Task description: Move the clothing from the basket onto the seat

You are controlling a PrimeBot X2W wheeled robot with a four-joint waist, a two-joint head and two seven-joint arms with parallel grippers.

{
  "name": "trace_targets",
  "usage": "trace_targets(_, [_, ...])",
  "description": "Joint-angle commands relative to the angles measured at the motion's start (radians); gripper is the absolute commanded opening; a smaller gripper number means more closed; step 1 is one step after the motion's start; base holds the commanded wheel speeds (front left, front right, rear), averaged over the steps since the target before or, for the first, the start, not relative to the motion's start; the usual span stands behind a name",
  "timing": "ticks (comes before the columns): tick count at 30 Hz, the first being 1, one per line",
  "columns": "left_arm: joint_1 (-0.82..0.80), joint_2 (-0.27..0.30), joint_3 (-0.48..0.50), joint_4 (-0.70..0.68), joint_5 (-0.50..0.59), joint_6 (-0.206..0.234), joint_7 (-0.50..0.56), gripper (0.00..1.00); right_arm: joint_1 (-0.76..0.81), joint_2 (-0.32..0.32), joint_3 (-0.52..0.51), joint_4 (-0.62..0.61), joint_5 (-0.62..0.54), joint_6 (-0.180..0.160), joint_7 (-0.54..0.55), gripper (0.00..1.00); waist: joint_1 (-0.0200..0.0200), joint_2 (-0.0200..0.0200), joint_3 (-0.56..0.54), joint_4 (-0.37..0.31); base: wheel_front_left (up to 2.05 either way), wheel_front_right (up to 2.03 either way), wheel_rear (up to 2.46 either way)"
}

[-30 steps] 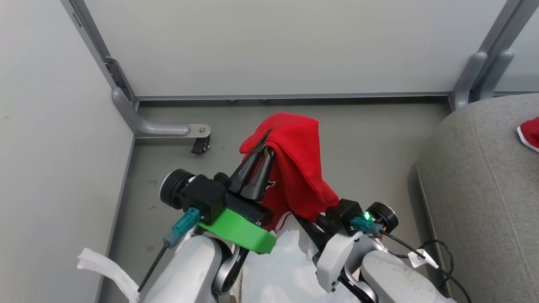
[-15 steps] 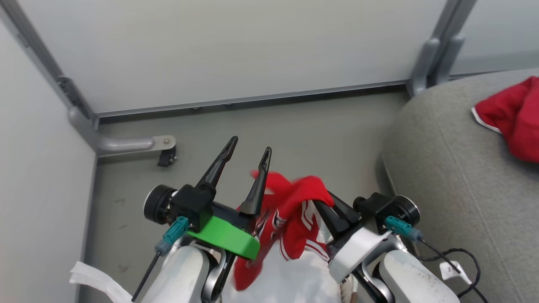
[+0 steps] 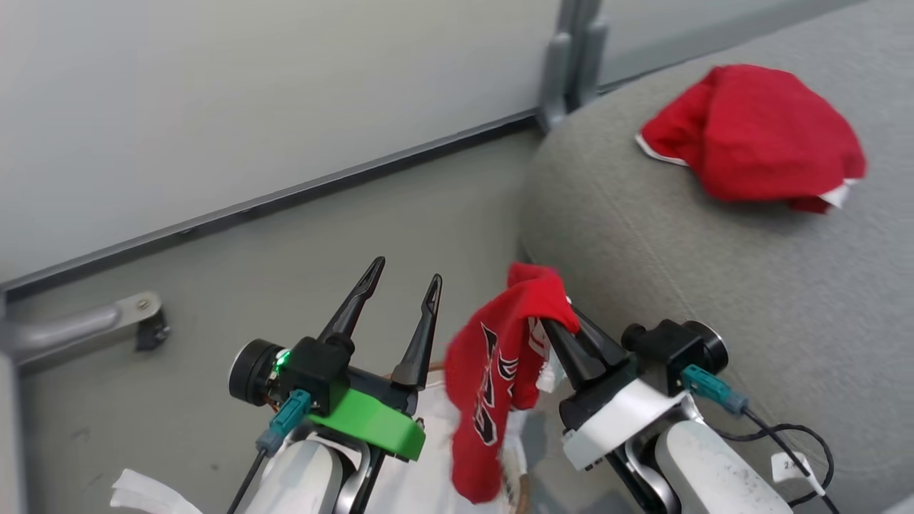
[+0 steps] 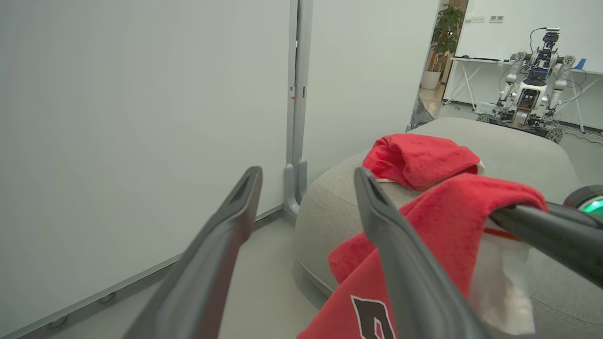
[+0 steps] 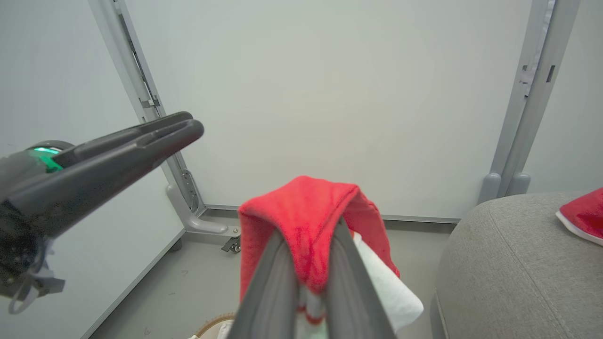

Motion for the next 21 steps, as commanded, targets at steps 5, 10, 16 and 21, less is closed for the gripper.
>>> trace_targets(5, [0.02,0.003,0.014,0.001,0.018,-0.004,0.0,1.0,0.014,0.002,-0.03,-0.033,0.001,-0.001,-0.003,0.0,0.0,-0.0001,0.031,-0.223,0.0,0.0,0.0])
trace_targets(10, [0.02,0.004,0.009,0.008,0.024,-0.004,0.0,1.0,0.006,0.007,-0.067,-0.052,0.001,-0.001,-0.003,0.0,0.0,-0.0001,0.048,-0.282,0.0,0.0,0.0])
trace_targets(16, [-0.006,0.017,-0.023,0.029,0.026,-0.004,0.0,1.0,-0.078,-0.01,-0.127,-0.096,0.011,-0.001,-0.003,0.0,0.0,-0.0001,0.085,-0.3,0.0,0.0,0.0])
trace_targets(21, [-0.026,0.038,-0.038,0.03,0.029,-0.004,0.0,1.0,-0.251,-0.085,-0.191,-0.141,0.0,-0.001,-0.003,0.0,0.0,-0.0001,0.14,-0.302,0.0,0.0,0.0])
